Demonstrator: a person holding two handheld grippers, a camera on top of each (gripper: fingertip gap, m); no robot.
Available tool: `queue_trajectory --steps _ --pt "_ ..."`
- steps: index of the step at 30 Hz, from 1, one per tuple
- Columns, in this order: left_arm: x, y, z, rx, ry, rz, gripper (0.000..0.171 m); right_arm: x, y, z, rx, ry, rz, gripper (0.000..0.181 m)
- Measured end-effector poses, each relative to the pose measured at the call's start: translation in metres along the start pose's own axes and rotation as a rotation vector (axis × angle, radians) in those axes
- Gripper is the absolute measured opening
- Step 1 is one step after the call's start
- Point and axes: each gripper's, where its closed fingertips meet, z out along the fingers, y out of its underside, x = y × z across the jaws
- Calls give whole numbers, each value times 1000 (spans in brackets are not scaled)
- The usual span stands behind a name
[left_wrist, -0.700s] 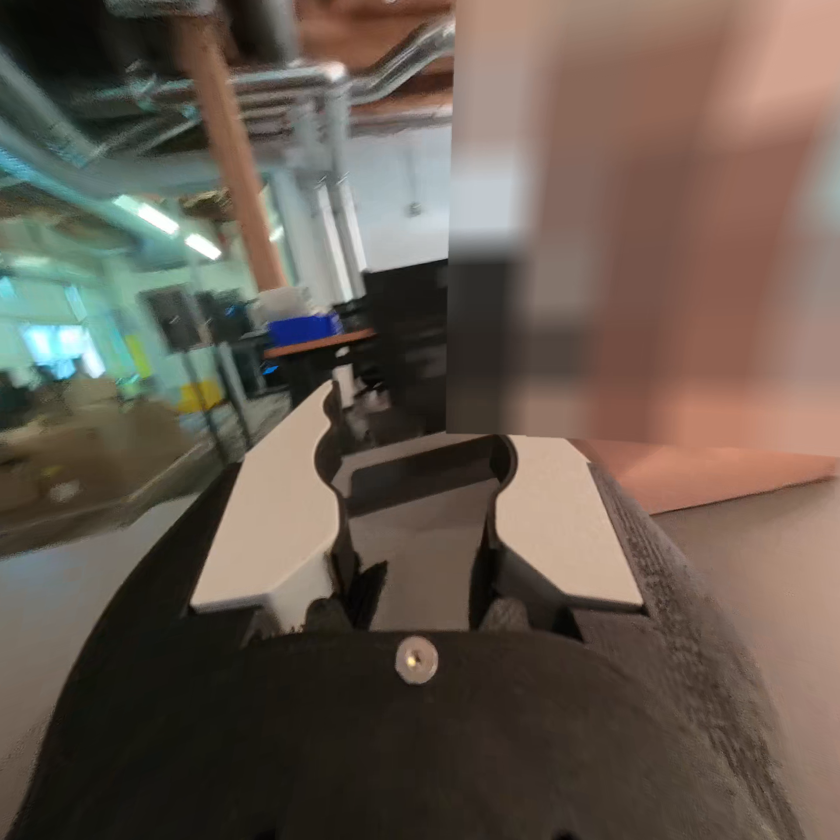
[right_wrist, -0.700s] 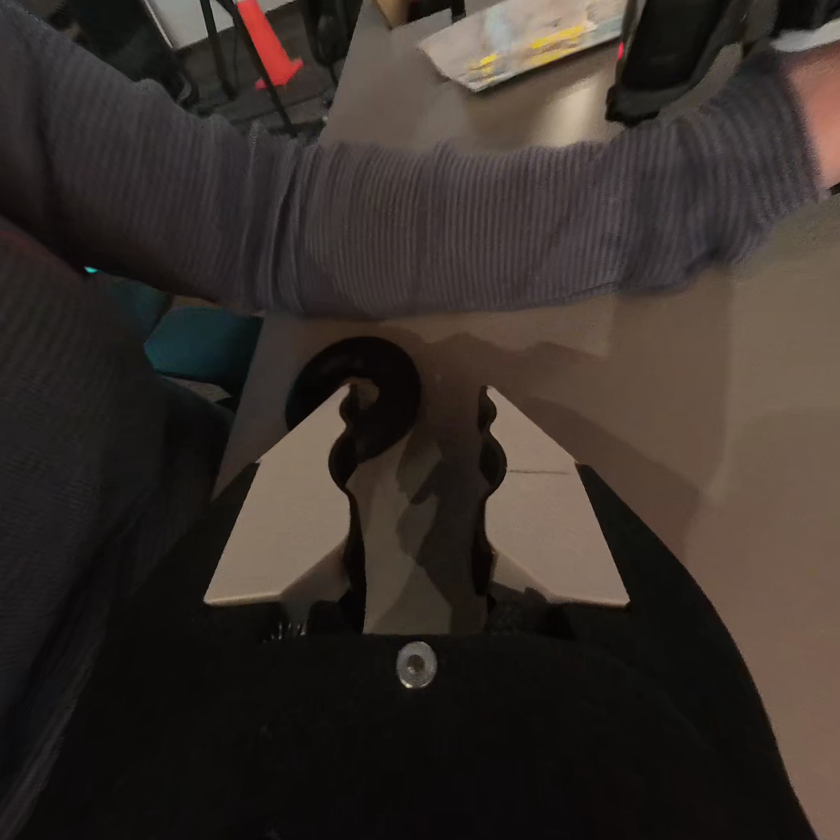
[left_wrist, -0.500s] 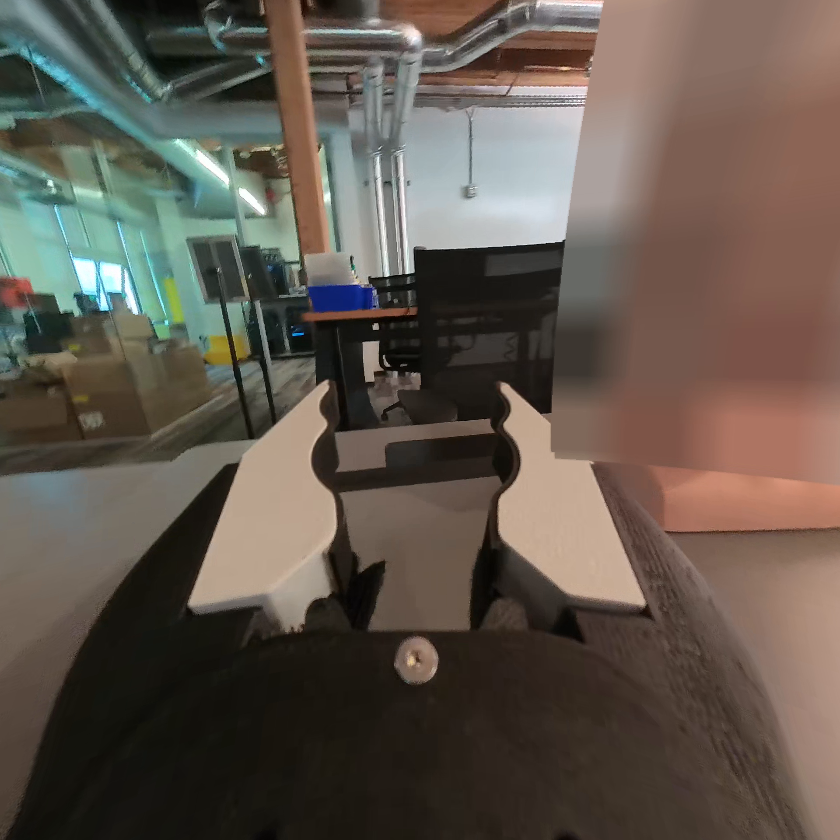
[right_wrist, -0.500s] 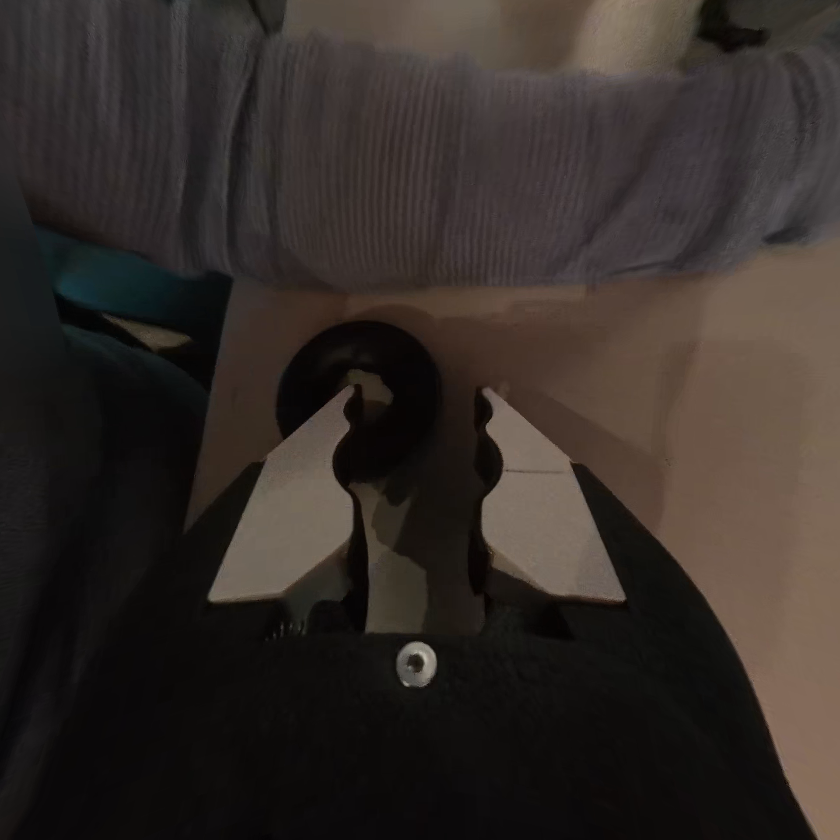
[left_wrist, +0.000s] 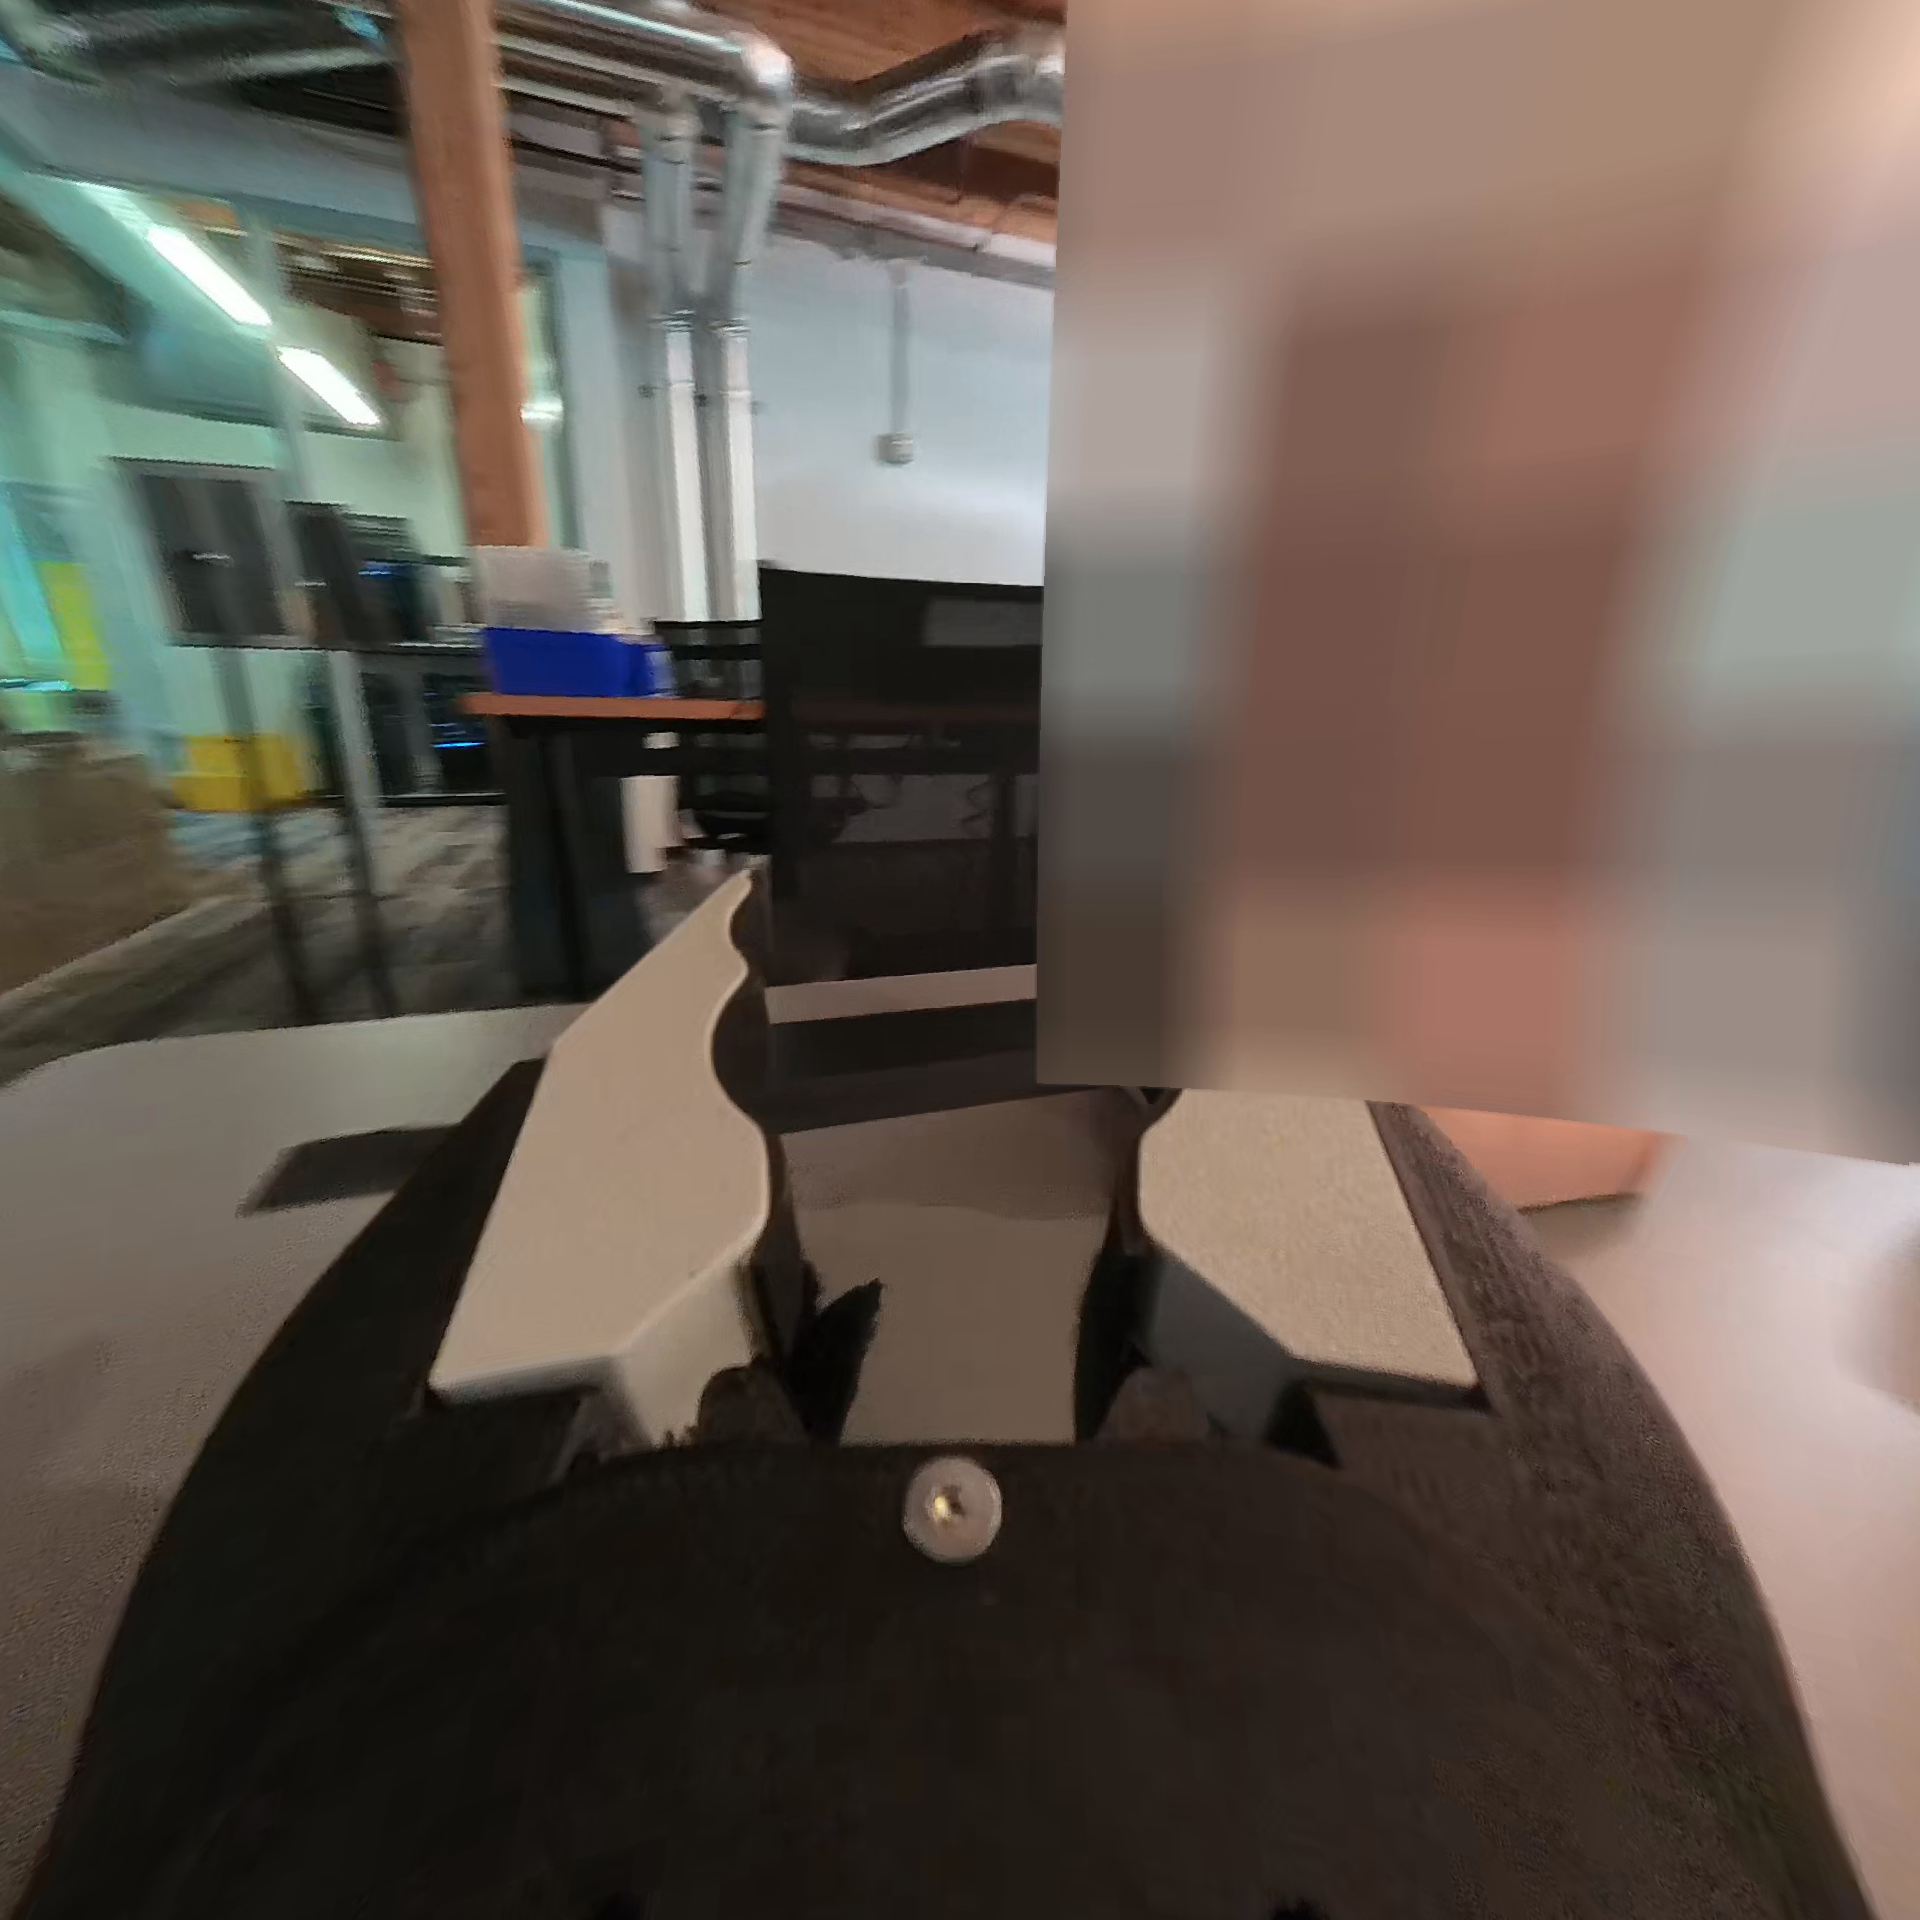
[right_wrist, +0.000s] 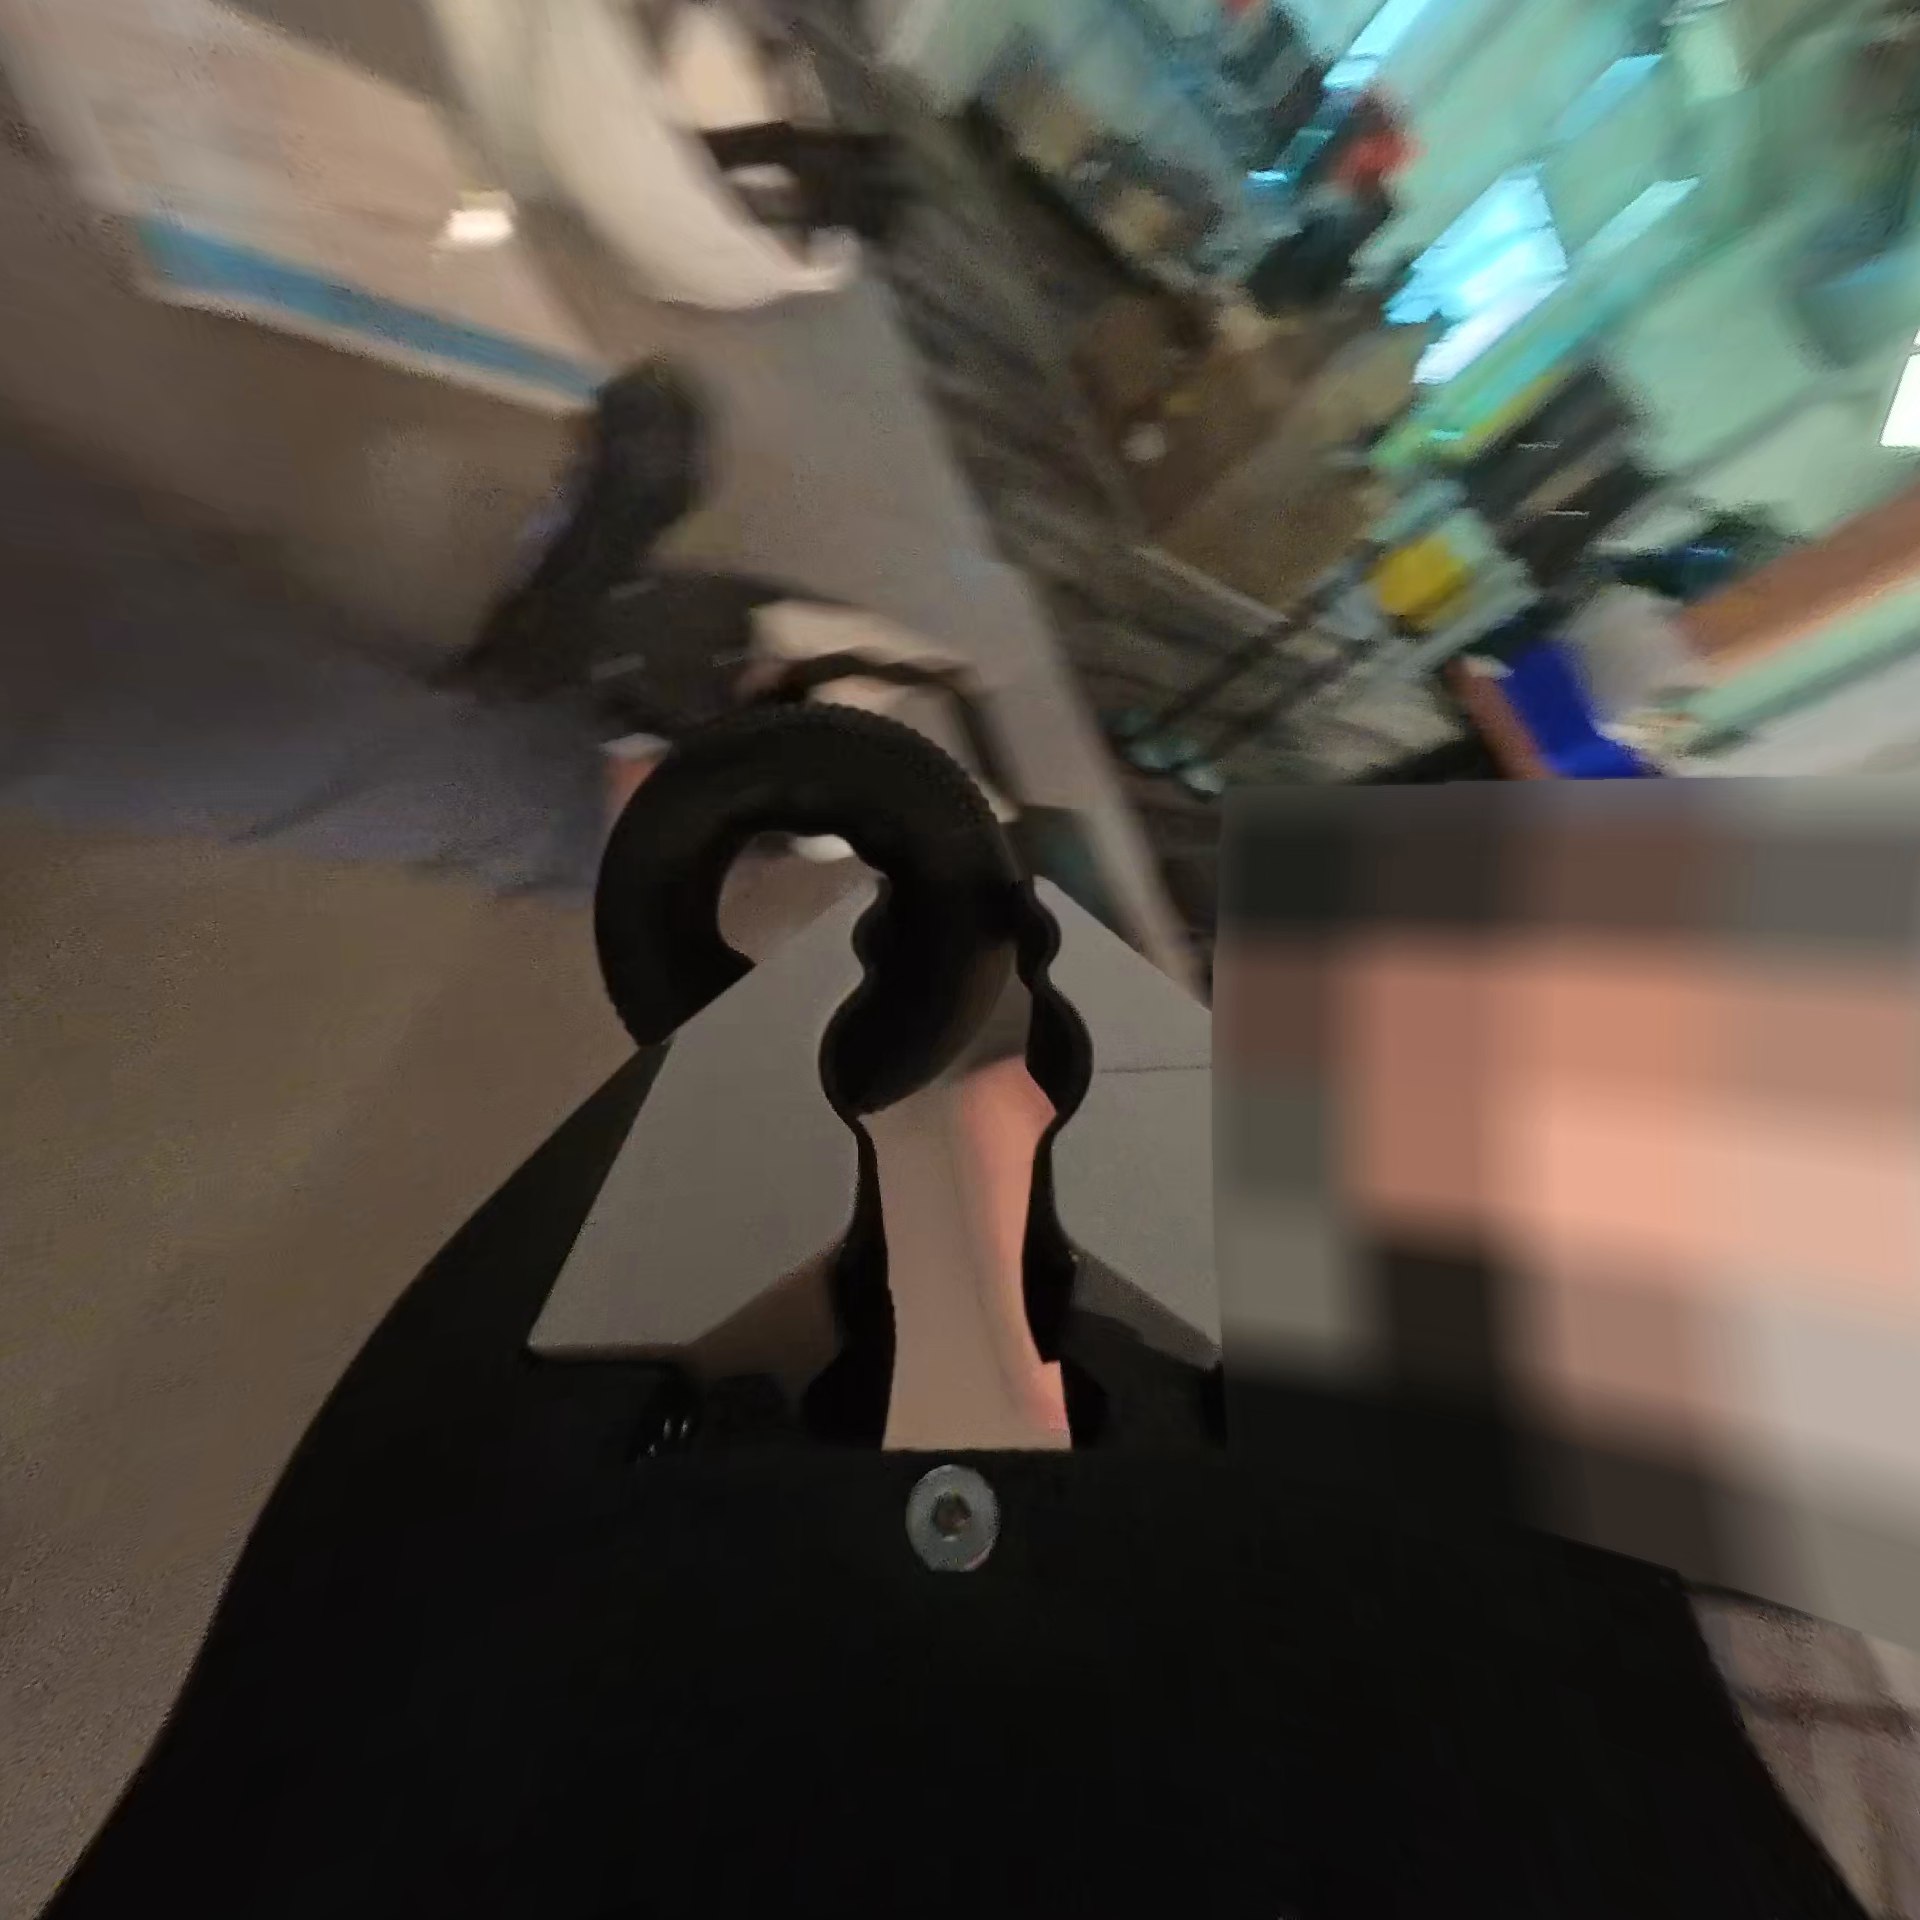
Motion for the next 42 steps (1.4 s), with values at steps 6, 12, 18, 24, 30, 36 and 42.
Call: queue_trajectory --steps 6,12,18,24,30,36,42 --pt "48 17 12 -58 148 95 64 246 -38 -46 -164 300 159 20" --pt "47 17 10 -52 157 97 63 328 9 -19 -445 169 552 21" --pt "44 18 11 -59 154 70 63 330 41 7 -545 54 709 20" --pt "45 18 11 -61 157 72 63 329 50 17 -580 39 708 21" --pt "44 19 11 -65 157 64 63 327 53 22 -590 57 713 21" --pt "43 19 11 -69 156 54 63 334 54 18 -557 110 724 37" --pt "42 19 11 -71 152 49 63 351 34 -4 -397 131 759 60"
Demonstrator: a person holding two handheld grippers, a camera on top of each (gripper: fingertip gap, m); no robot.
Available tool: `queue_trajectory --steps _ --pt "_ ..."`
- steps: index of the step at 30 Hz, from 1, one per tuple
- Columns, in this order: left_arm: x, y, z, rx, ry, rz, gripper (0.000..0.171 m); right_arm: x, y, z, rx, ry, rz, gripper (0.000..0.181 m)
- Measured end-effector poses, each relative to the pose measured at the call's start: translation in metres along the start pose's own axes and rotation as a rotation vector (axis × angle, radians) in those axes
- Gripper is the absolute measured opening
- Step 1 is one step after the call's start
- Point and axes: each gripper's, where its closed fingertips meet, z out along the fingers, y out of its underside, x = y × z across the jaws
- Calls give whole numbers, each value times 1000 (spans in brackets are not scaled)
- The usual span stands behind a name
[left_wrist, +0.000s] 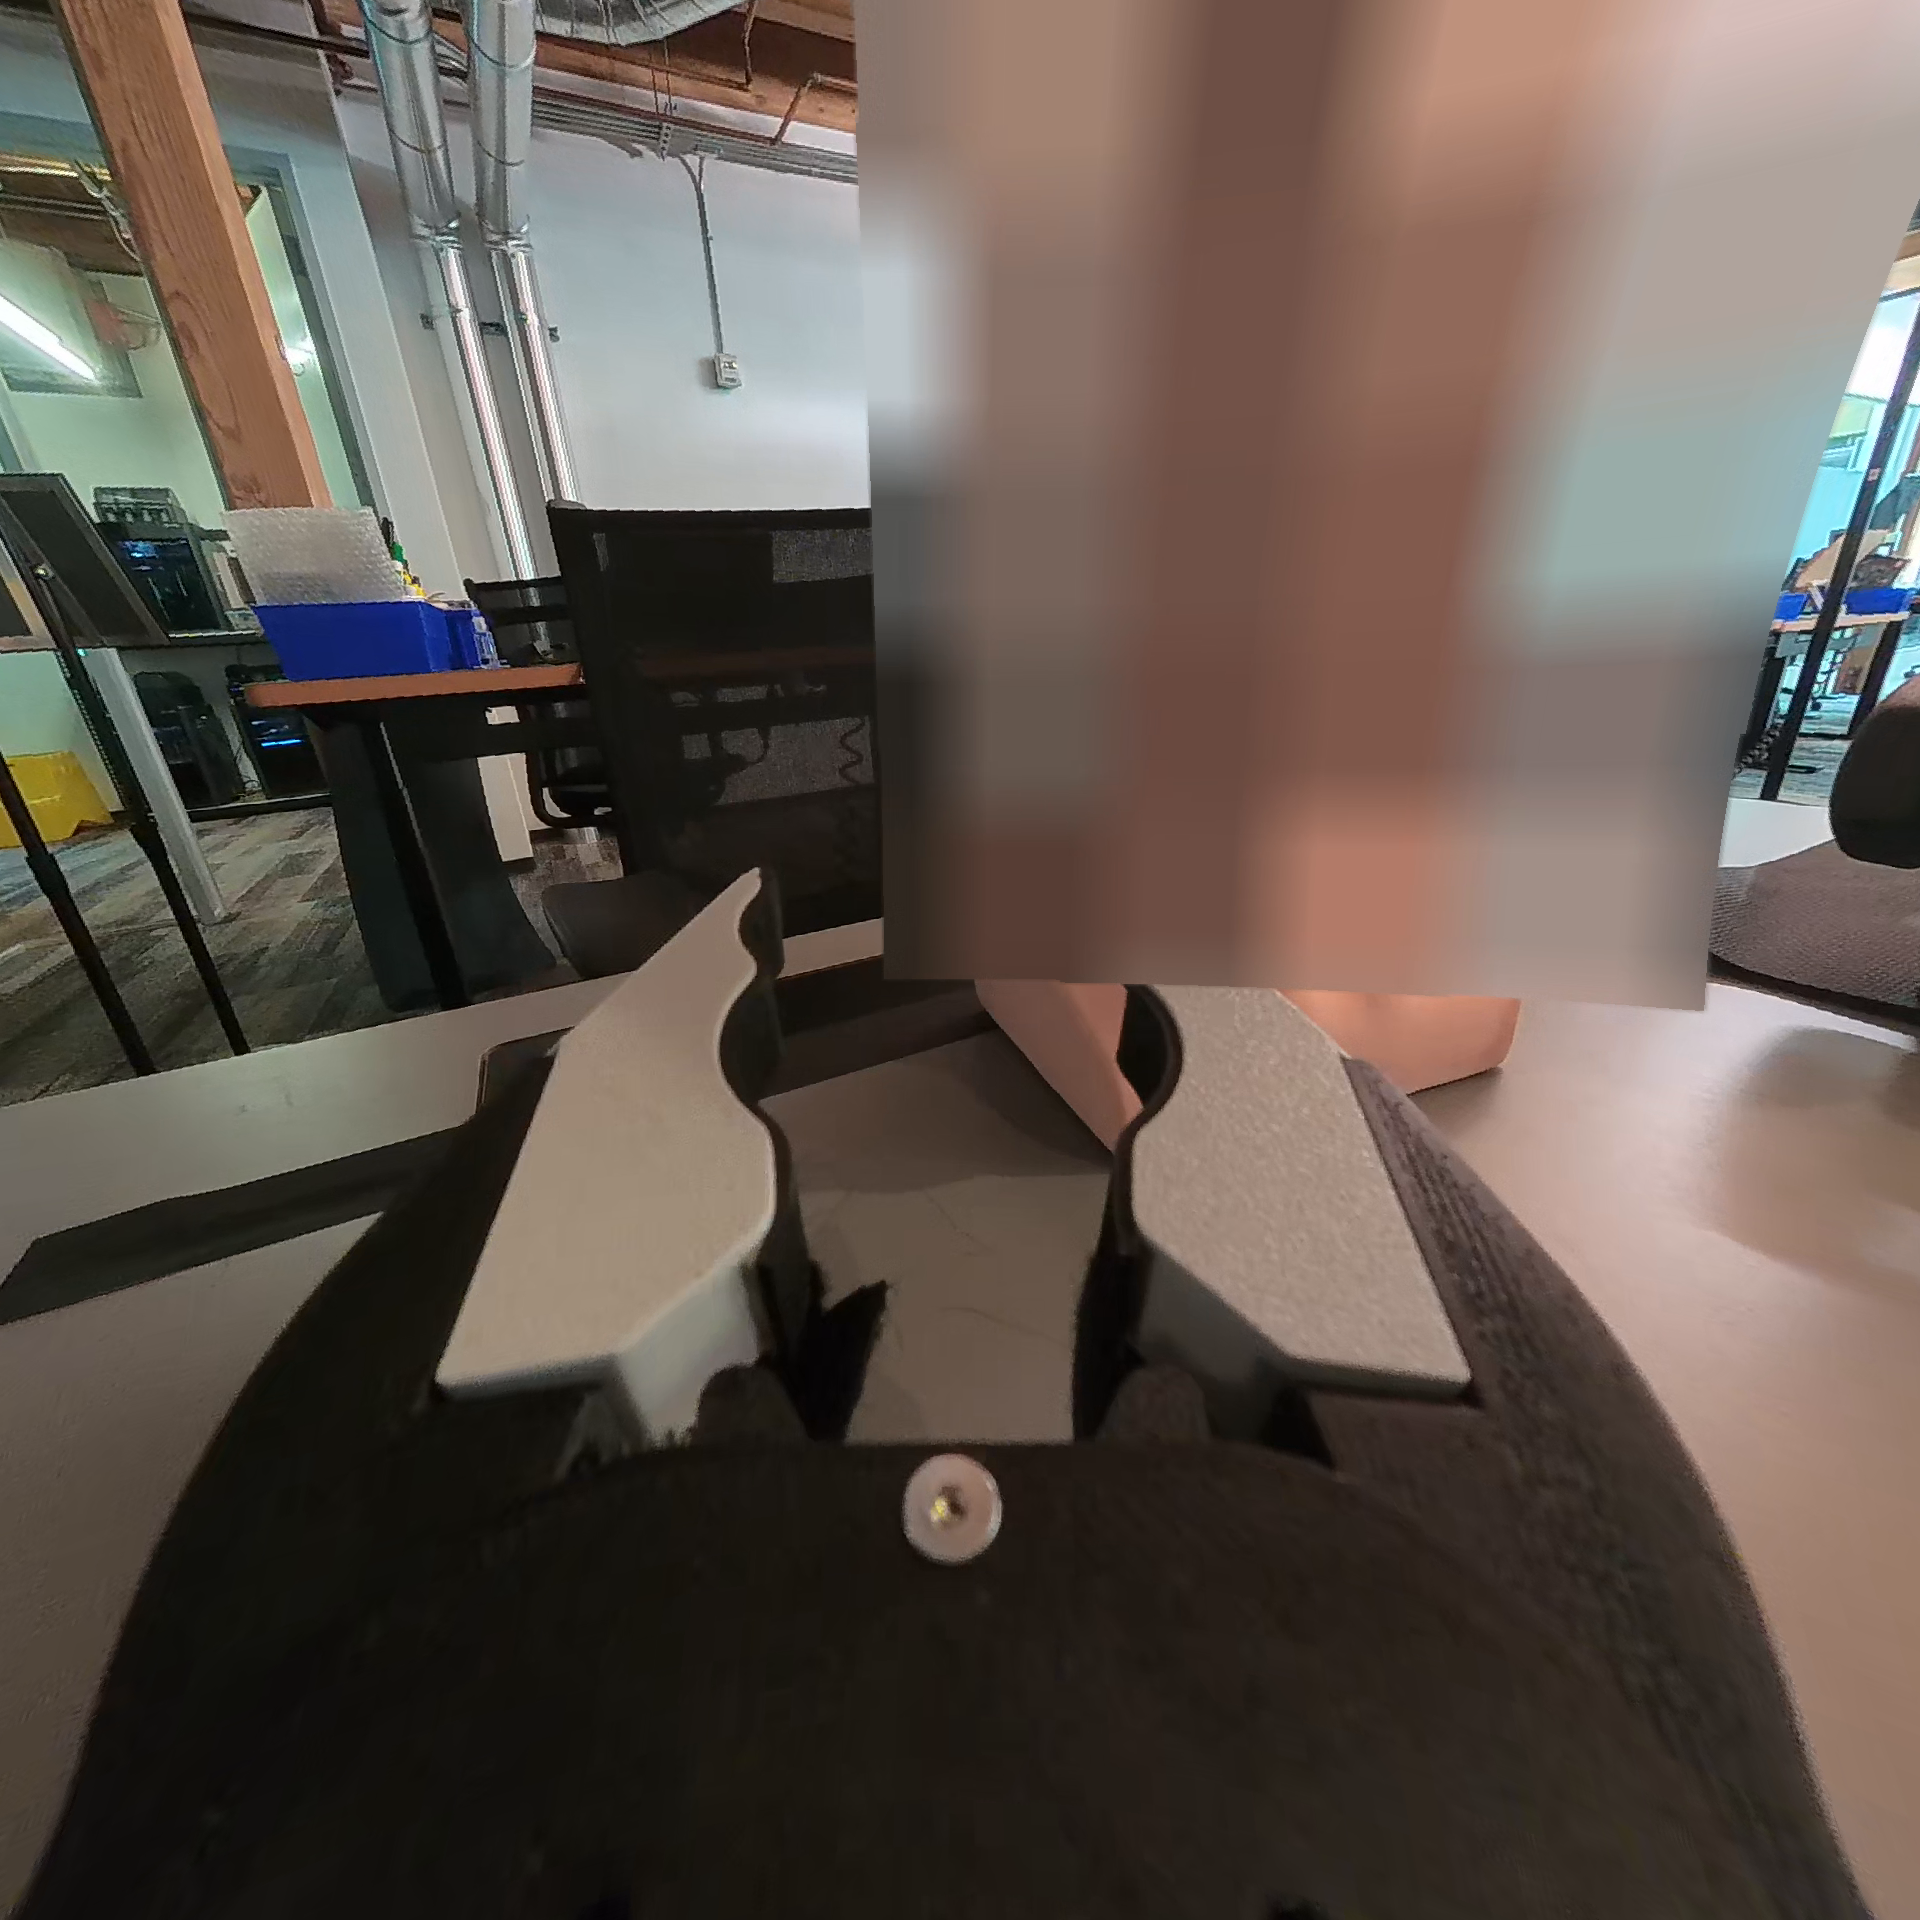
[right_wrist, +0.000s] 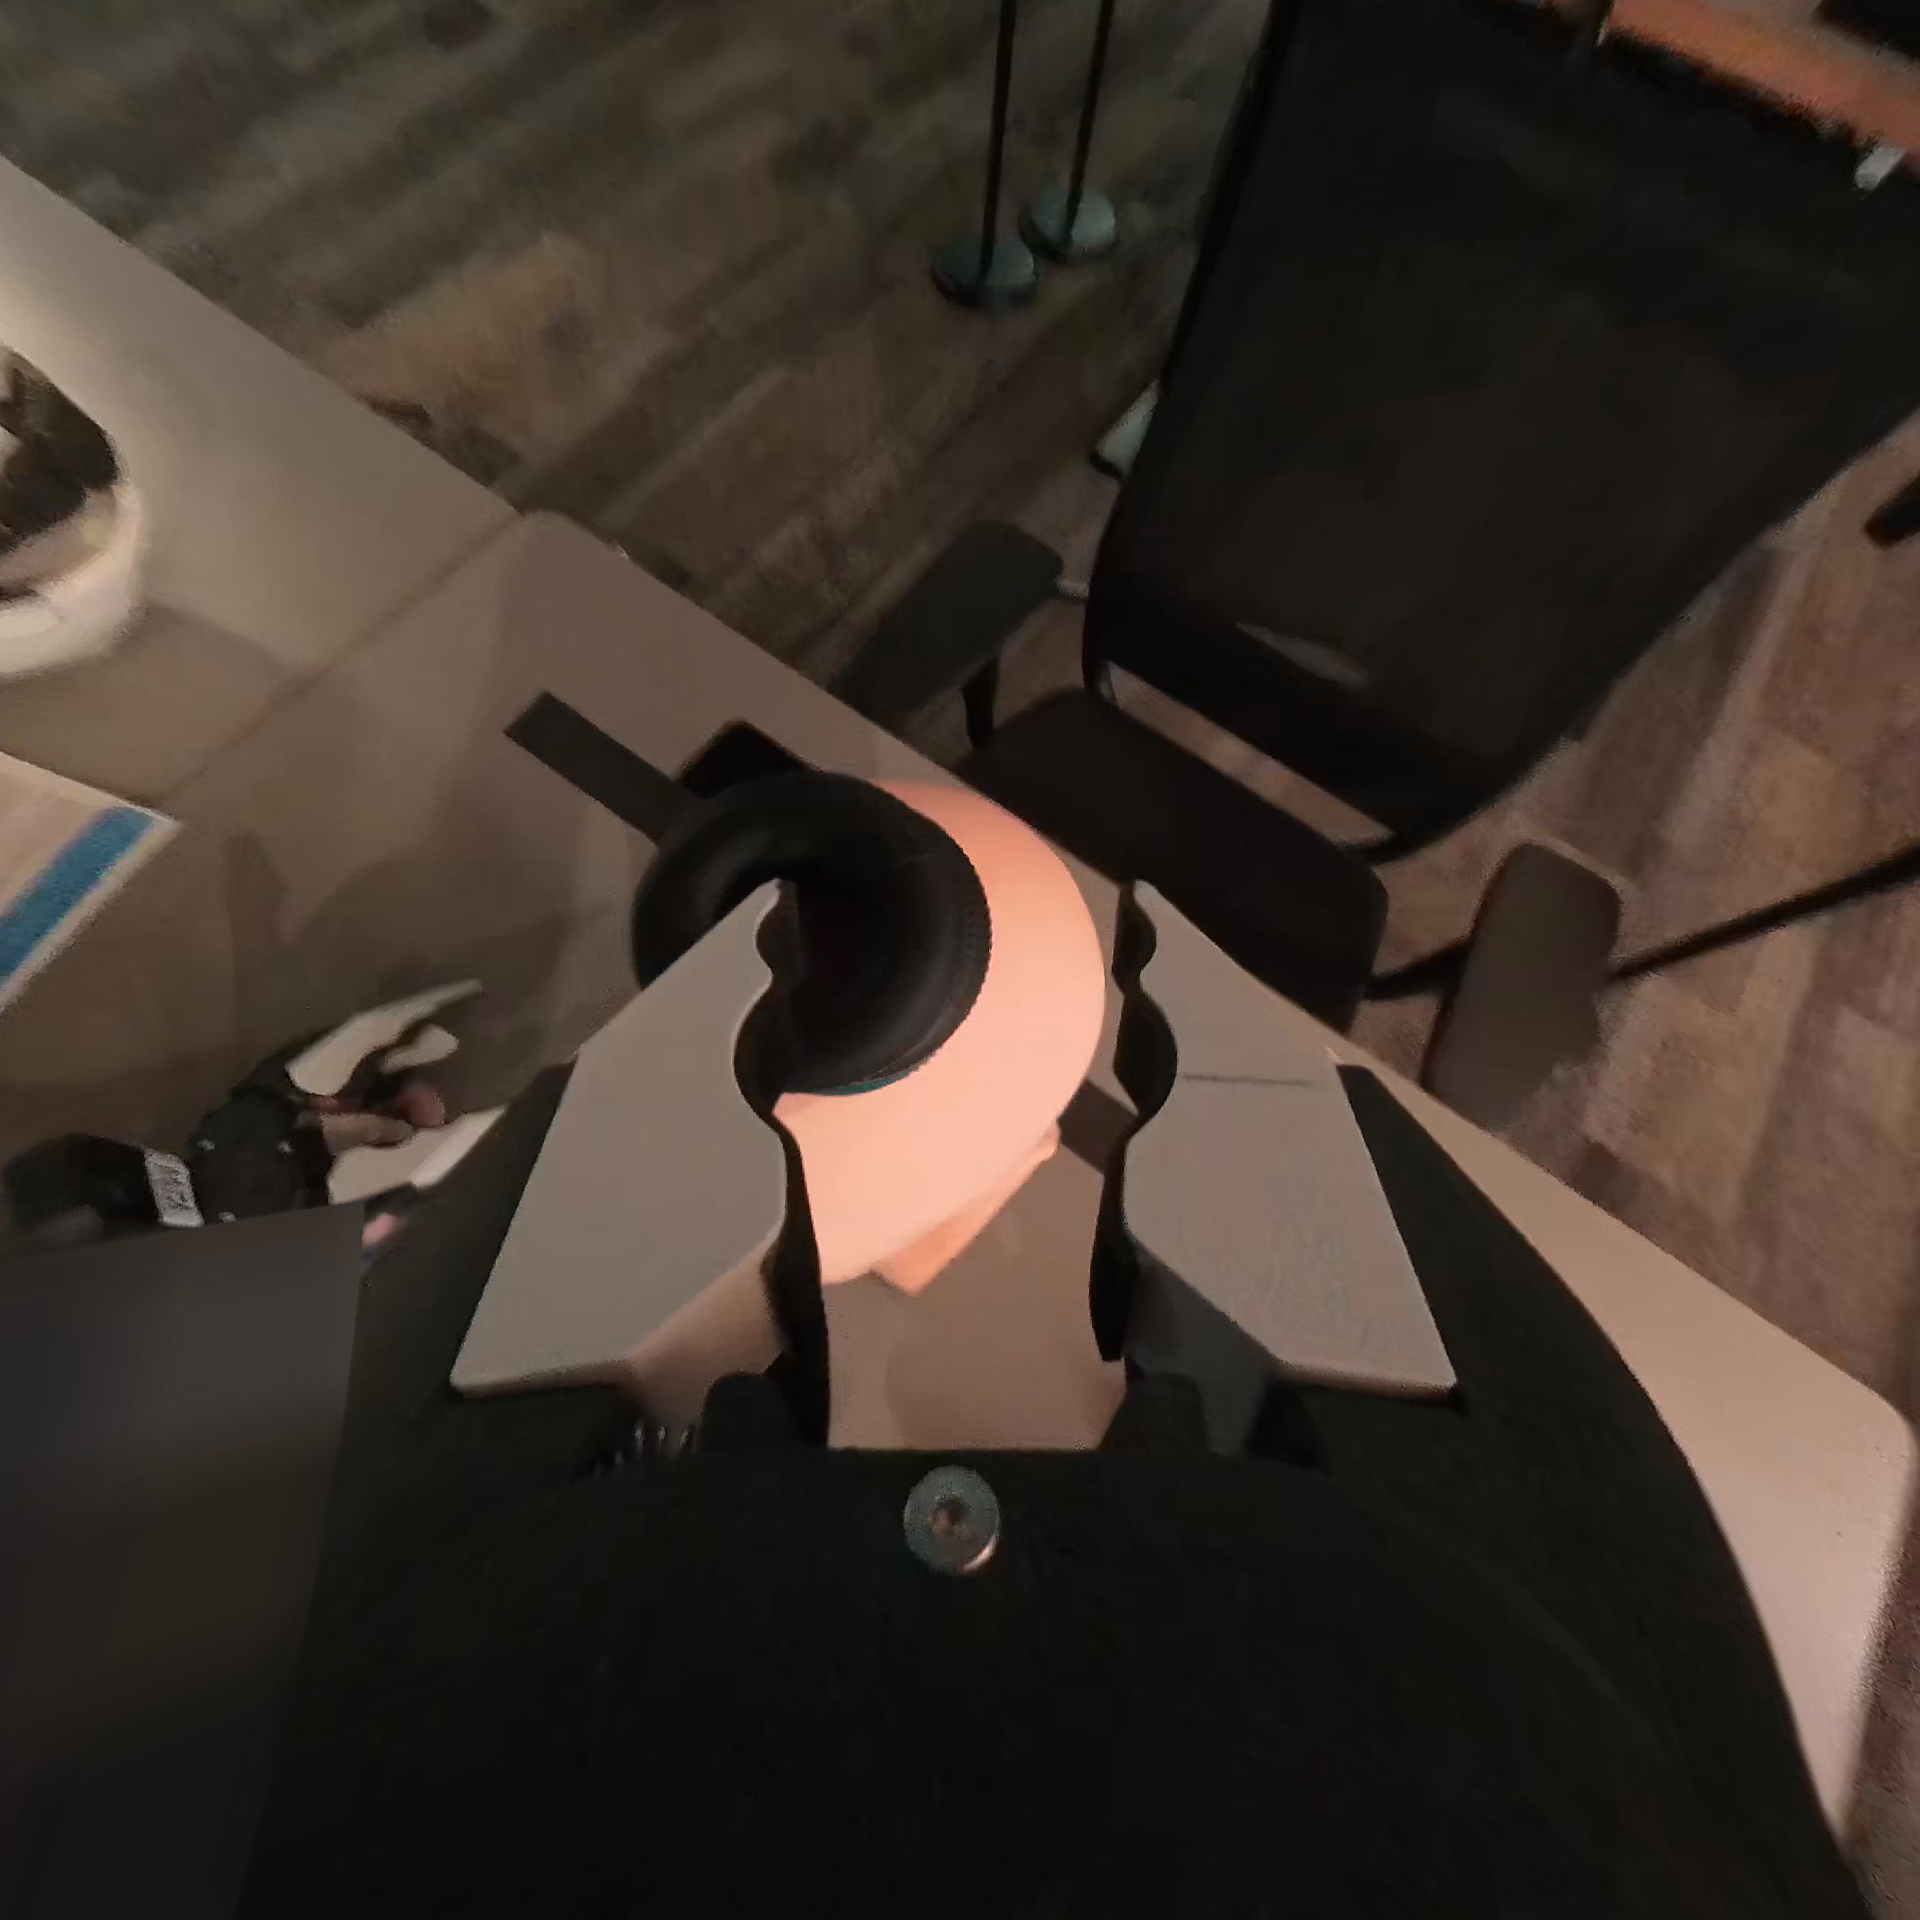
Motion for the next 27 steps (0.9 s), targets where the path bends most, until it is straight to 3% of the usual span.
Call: queue_trajectory --steps 2,5,7,10,14,18,20,23,25,27 --pt "0 0 0 0 -2 -3 63 5 -12 -20 136 -16 31 49" --pt "0 0 0 -1 -1 1 63 45 -10 -33 281 128 69 2" --pt "1 1 1 -2 1 7 63 57 12 -11 232 118 95 1" --pt "2 1 1 -4 2 7 63 42 45 37 128 -84 176 0" --pt "-1 1 1 -4 -2 -8 63 31 53 74 164 -165 143 0" --pt "-3 2 1 -5 -2 -19 63 -25 42 52 326 -527 -46 0" --pt "-2 4 2 -13 0 -22 63 -31 34 35 419 -583 -49 0" --pt "-2 5 2 -21 1 -21 63 -18 30 28 513 -415 -103 0" --pt "-5 8 3 -33 -11 -30 63 -5 29 18 623 -144 -186 0" --pt "-24 20 3 -103 -117 -37 45 -5 33 -10 804 124 -257 0"
